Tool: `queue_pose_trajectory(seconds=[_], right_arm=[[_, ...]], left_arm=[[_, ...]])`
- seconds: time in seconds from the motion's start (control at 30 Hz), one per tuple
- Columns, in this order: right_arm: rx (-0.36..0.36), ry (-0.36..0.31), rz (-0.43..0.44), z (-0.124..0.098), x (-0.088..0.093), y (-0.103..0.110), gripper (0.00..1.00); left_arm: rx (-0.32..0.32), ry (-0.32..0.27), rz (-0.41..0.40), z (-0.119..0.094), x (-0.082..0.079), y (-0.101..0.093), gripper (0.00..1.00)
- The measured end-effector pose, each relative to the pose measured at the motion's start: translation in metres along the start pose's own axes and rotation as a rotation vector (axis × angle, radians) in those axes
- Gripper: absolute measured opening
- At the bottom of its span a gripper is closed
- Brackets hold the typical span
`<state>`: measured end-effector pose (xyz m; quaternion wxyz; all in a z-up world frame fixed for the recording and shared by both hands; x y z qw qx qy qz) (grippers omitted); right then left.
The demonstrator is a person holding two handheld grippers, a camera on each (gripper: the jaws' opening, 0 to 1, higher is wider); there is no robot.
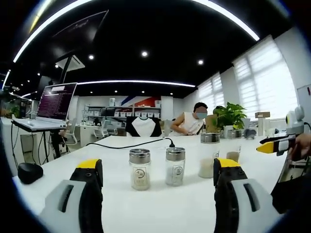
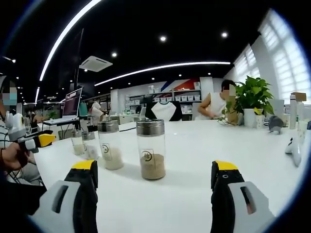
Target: Rotate the seasoning bottle until the label or dispensing opening points toward the visible target arrow and the bottle remains upright within the marked orientation range
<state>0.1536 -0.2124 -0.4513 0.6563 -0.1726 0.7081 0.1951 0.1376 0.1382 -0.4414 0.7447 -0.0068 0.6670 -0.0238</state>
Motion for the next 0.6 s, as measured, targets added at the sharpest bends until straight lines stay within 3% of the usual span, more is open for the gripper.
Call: queue_pose_trajectory(seconds=[0.6], right_arm=[[-0.003, 0.006, -0.030, 0.0003, -0.0031, 0.0016, 0.99]], left_arm=[[0.003, -0.007, -0.009, -0.0001, -0.0018, 0.0021, 1.00]])
Point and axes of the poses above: the point that each gripper's makers call its tool centre point, and the gripper's own axes: z roughly forward along the fingers, y roughly to its left, x roughly out of its underside, the point moved 8 cm from there along -z, roughly backward along the fingers, and after that the axes turned 11 degrees about -x, right-handed, at the moved point
